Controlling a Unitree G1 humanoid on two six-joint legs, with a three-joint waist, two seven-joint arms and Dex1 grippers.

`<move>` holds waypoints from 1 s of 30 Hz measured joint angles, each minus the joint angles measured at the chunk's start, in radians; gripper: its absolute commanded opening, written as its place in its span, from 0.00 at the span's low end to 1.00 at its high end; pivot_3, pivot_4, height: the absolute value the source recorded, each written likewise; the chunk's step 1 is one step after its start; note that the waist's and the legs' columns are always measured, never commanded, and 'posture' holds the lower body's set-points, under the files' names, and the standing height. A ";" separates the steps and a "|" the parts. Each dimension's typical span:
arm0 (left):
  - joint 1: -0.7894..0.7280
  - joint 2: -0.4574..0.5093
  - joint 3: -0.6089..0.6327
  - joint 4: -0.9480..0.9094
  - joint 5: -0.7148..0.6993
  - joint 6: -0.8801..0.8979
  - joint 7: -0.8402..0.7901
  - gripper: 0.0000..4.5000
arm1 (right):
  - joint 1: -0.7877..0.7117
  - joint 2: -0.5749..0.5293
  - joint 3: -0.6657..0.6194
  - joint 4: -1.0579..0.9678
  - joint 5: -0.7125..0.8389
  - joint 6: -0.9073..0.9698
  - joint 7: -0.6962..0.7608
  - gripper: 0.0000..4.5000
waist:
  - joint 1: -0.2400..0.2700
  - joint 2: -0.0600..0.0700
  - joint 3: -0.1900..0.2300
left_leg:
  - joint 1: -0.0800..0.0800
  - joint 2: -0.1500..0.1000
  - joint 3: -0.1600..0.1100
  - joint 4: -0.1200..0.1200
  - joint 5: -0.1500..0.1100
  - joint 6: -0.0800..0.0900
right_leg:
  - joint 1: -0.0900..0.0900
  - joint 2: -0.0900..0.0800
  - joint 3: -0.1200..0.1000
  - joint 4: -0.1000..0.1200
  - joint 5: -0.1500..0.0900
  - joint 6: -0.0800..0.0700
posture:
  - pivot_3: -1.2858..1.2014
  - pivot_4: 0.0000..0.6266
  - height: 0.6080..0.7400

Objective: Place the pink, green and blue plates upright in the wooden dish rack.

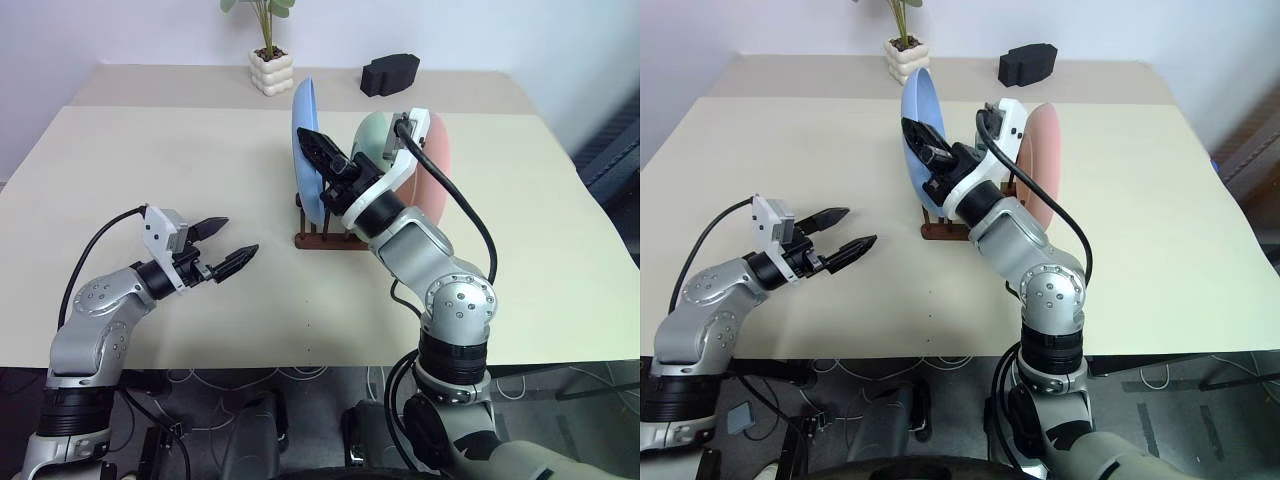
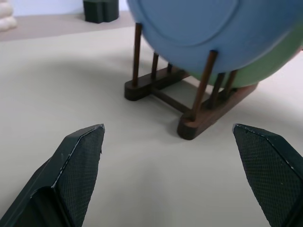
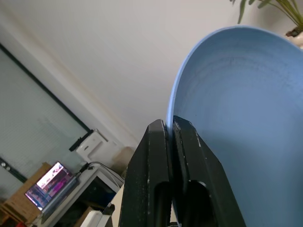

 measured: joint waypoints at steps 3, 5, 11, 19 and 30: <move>-0.001 0.000 -0.006 -0.005 0.003 0.000 -0.007 1.00 | 0.000 0.000 -0.004 0.022 0.021 -0.005 -0.016 0.23 | 0.000 0.000 0.000 | 0.000 0.000 0.000 0.000 0.000 0.000 | 0.000 0.000 0.000 0.000 0.000 0.000 | 0.52 0.24 0.94; -0.001 0.000 -0.008 -0.005 0.009 0.000 -0.009 1.00 | 0.000 0.000 -0.004 0.032 0.030 -0.005 -0.024 0.44 | 0.000 0.000 0.000 | 0.000 0.000 0.000 0.000 0.000 0.000 | 0.000 0.000 0.000 0.000 0.000 0.000 | 0.52 0.24 0.94; -0.001 -0.002 -0.008 -0.004 0.020 -0.003 -0.011 1.00 | 0.000 -0.001 -0.004 0.035 0.033 -0.007 -0.033 0.98 | 0.000 0.001 0.000 | 0.000 0.000 0.000 0.000 0.000 0.000 | 0.000 0.000 0.000 0.000 0.000 0.000 | 0.52 0.24 0.94; -0.002 -0.008 -0.008 -0.002 0.021 -0.015 -0.015 1.00 | -0.019 -0.048 0.008 0.033 -0.015 -0.018 -0.009 0.98 | 0.000 0.001 0.000 | 0.000 0.000 0.000 0.000 0.000 0.000 | -0.001 0.000 0.000 0.000 0.000 0.000 | 0.52 0.24 0.94; -0.002 -0.017 -0.010 0.009 0.023 -0.026 -0.023 1.00 | -0.082 -0.310 0.114 -0.027 -0.247 -0.036 0.205 0.98 | 0.001 0.001 0.001 | -0.001 0.000 0.001 -0.001 0.000 0.000 | -0.001 0.000 0.000 -0.001 0.000 0.000 | 0.52 0.24 0.94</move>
